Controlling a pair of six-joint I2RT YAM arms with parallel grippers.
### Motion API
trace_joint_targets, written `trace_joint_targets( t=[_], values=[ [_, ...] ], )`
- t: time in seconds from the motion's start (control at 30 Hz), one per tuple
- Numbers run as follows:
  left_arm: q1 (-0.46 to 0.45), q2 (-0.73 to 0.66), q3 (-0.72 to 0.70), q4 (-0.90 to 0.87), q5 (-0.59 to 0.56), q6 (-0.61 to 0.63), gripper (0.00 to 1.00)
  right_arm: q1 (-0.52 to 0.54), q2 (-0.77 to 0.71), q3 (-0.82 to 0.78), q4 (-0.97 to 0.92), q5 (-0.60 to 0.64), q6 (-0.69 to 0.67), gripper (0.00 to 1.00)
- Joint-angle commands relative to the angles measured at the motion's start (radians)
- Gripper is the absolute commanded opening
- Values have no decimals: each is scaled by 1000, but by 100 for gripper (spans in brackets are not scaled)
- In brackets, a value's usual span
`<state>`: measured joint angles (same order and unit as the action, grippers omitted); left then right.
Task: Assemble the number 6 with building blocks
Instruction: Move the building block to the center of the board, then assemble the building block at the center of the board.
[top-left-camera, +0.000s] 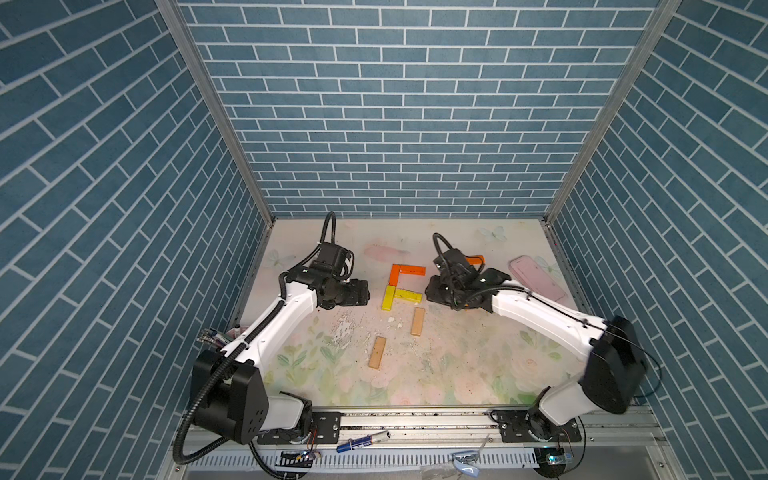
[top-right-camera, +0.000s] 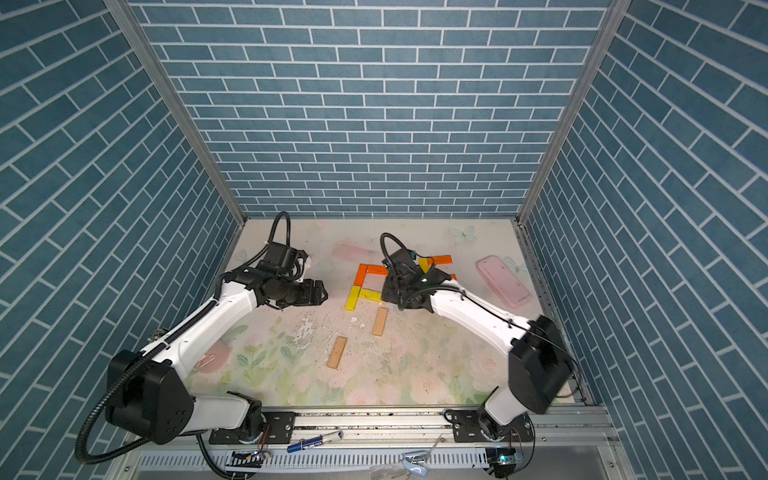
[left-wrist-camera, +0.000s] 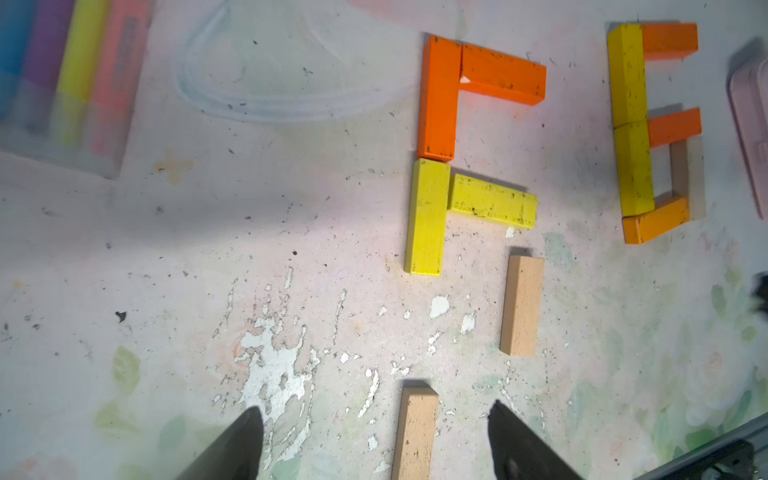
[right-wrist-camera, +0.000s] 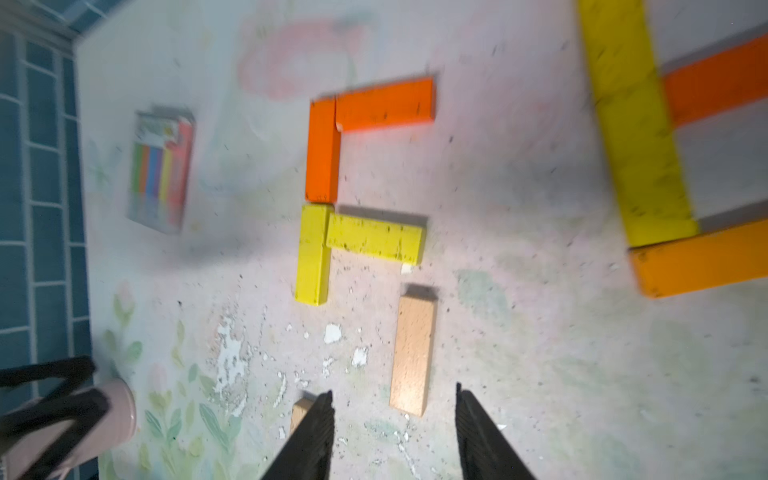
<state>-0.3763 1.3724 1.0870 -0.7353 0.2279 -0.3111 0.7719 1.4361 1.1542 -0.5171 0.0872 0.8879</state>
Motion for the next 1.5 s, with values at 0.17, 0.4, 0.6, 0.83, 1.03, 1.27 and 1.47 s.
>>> trace_joint_targets(
  t=[0.17,0.4,0.6,0.83,1.03,1.27,1.47],
  values=[
    [-283,83,-28,63,-75,-61,77,-108,-318,-326,100,232,-191,46],
    [-414,225,1,165,-143,-161,72,-212,-488,-568,386,222,-232,46],
    [-474,358,83,174,-197,-206,66,-248,-476,-640,503,184,-280,45],
    [-500,447,144,186,-228,-240,60,-269,-439,-691,597,137,-326,45],
    [-512,501,172,192,-247,-259,57,-277,-435,-698,614,108,-331,45],
    [-526,537,182,200,-286,-284,50,-281,-447,-703,618,86,-325,45],
    [-526,536,177,195,-313,-293,40,-284,-452,-702,610,80,-322,45]
  ],
)
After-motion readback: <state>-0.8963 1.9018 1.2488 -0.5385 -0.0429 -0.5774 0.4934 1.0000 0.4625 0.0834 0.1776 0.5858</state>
